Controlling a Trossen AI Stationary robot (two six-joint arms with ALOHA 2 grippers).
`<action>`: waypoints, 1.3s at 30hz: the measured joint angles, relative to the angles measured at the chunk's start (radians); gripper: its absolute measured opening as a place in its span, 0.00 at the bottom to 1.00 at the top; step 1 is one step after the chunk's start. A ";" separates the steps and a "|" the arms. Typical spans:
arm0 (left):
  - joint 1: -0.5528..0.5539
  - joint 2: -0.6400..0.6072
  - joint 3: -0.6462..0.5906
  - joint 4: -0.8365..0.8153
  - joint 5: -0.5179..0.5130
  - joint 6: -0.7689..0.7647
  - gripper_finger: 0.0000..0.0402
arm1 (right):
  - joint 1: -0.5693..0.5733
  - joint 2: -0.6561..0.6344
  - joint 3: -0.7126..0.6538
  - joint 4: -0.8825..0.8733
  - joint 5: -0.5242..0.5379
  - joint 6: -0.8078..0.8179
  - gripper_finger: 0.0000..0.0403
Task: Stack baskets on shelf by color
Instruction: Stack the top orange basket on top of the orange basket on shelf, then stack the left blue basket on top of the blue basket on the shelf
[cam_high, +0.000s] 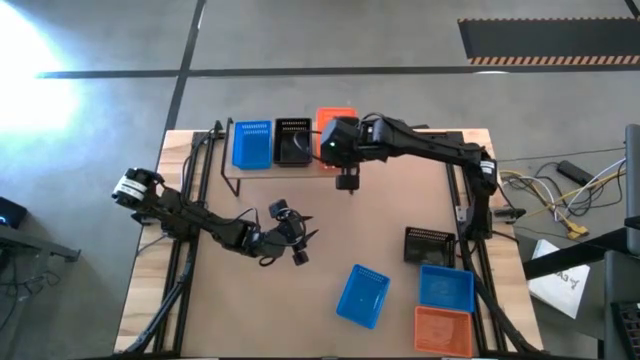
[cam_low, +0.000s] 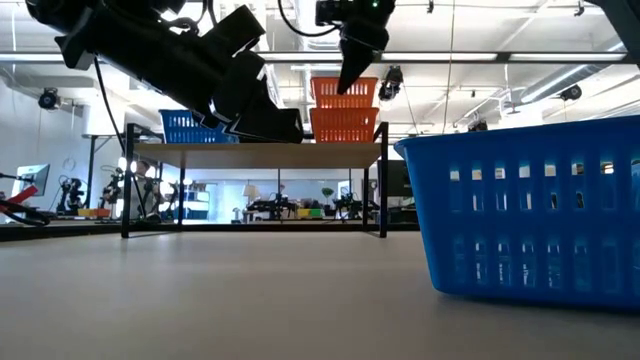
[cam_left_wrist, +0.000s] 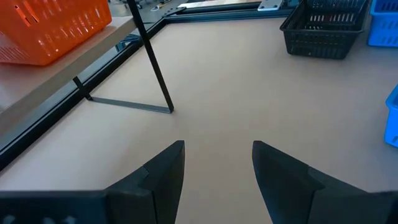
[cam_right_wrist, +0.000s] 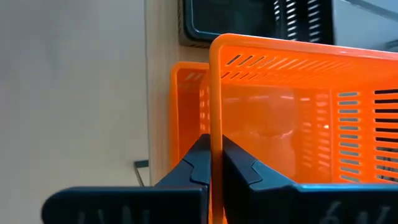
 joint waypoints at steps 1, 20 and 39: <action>0.000 0.000 0.000 0.000 0.000 0.000 0.43 | 0.000 0.002 0.000 -0.001 0.000 -0.002 0.02; 0.000 0.000 0.000 0.000 0.000 0.000 0.43 | -0.044 -0.003 -0.004 0.000 -0.102 0.003 0.29; -0.016 0.001 -0.002 -0.002 0.000 0.001 0.43 | 0.200 -0.380 -0.522 0.240 -0.251 0.184 0.16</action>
